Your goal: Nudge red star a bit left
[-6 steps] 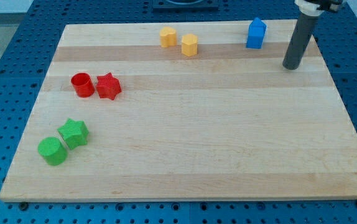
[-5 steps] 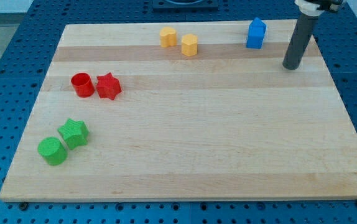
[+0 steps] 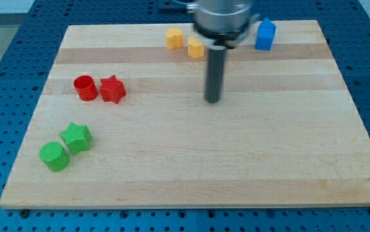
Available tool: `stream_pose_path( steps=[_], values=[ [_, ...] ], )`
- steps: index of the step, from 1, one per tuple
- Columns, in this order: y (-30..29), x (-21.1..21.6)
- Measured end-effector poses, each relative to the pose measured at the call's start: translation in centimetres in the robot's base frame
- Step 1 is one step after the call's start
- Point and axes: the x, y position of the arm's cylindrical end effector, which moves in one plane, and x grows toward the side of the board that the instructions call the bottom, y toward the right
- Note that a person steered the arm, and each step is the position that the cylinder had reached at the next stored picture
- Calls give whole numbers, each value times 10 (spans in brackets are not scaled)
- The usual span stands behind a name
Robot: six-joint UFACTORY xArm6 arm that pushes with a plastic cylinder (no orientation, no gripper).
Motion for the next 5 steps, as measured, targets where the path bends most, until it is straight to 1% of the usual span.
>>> stream_pose_path(
  steps=[2, 3, 4, 5],
  values=[
    [-99, -10],
    [-116, -13],
    [-139, -4],
    [-102, 62]
  ],
)
